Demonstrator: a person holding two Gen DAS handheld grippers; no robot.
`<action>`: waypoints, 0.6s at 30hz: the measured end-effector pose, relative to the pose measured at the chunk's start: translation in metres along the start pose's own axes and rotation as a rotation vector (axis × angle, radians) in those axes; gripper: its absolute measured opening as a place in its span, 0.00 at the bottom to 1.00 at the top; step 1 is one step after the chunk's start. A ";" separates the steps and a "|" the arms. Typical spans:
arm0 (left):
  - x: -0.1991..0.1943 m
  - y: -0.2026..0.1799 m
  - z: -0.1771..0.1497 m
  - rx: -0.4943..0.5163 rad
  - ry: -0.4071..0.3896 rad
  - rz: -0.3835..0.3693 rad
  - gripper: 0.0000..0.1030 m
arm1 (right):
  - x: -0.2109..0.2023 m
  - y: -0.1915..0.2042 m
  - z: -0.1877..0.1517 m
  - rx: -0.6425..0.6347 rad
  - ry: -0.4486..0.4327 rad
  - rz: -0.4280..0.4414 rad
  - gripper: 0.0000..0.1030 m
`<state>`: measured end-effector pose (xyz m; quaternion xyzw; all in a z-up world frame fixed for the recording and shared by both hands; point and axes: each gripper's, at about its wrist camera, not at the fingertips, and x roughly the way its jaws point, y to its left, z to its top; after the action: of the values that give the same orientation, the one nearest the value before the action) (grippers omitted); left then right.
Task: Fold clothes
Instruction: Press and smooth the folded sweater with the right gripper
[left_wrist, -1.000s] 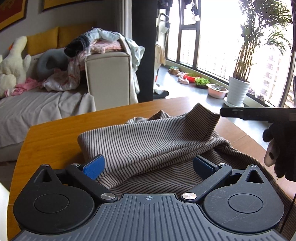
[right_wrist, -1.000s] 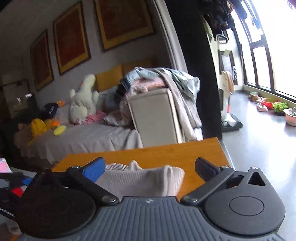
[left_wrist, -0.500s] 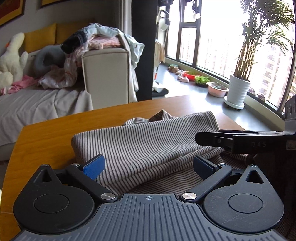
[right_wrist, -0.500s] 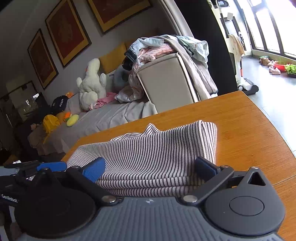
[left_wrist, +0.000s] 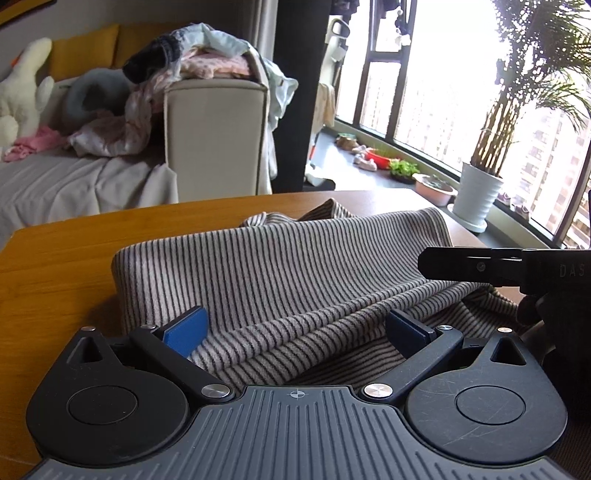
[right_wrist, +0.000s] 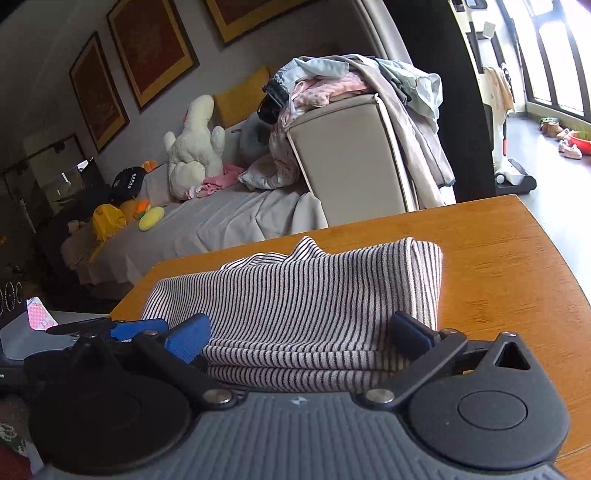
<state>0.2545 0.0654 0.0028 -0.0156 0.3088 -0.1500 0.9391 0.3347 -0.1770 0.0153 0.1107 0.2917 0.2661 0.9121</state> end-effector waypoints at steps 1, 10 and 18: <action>0.002 0.002 0.002 -0.003 0.000 0.001 1.00 | 0.001 0.002 0.000 -0.010 0.009 -0.001 1.00; 0.003 0.003 0.003 -0.005 -0.001 -0.001 1.00 | 0.004 0.008 -0.001 -0.044 0.030 -0.006 1.00; 0.004 0.005 0.003 -0.014 0.002 -0.005 1.00 | 0.010 0.012 0.002 -0.097 0.080 -0.006 1.00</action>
<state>0.2605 0.0688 0.0029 -0.0230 0.3105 -0.1500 0.9384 0.3377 -0.1614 0.0166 0.0546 0.3149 0.2813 0.9049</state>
